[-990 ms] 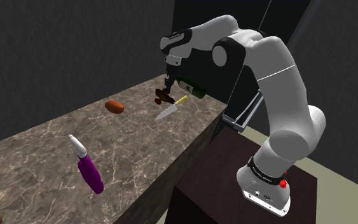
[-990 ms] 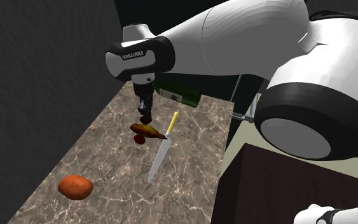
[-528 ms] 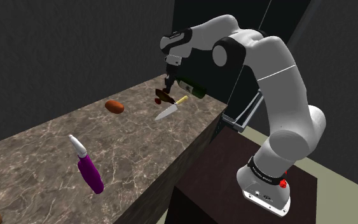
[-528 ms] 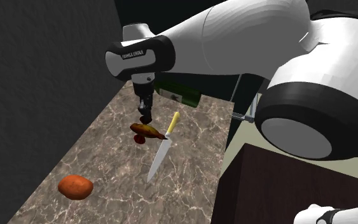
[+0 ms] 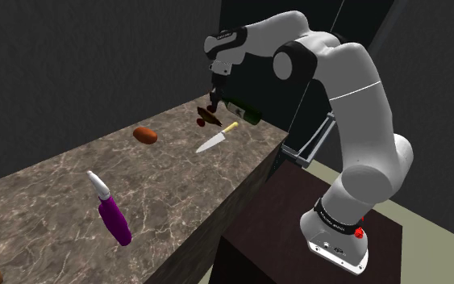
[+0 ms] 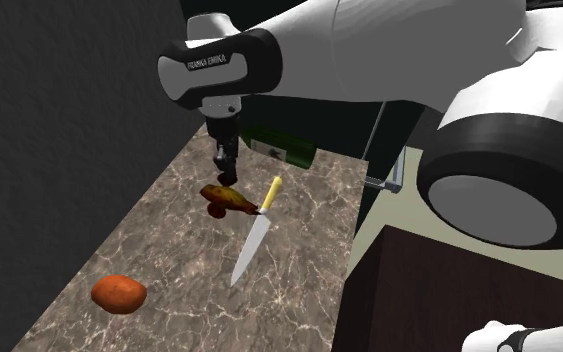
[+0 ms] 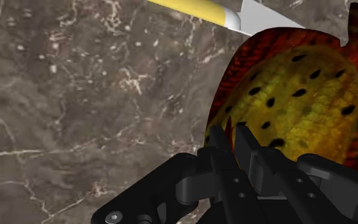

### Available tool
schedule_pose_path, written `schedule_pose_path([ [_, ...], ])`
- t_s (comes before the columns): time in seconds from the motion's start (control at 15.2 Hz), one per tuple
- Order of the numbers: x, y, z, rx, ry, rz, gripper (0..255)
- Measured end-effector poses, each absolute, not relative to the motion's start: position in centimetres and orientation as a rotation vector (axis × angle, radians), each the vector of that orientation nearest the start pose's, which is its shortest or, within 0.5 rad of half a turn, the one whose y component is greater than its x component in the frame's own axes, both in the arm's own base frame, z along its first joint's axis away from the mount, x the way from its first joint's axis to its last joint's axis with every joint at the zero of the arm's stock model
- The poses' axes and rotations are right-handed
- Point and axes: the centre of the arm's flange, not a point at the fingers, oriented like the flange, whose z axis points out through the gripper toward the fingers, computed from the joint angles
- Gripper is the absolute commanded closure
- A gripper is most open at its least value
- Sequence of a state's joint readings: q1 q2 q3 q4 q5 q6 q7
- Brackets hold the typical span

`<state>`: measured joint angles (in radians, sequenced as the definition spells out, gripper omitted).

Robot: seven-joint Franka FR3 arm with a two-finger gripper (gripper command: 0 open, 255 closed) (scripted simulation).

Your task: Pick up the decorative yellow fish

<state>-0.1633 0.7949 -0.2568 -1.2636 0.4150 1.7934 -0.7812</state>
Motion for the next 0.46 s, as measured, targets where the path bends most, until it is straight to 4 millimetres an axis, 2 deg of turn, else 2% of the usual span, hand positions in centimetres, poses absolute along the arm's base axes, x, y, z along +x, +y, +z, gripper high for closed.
schedule_pose_path([
  [0.46, 68.8, -22.1, 31.1, -2.813, -0.385, 0.117, 255],
])
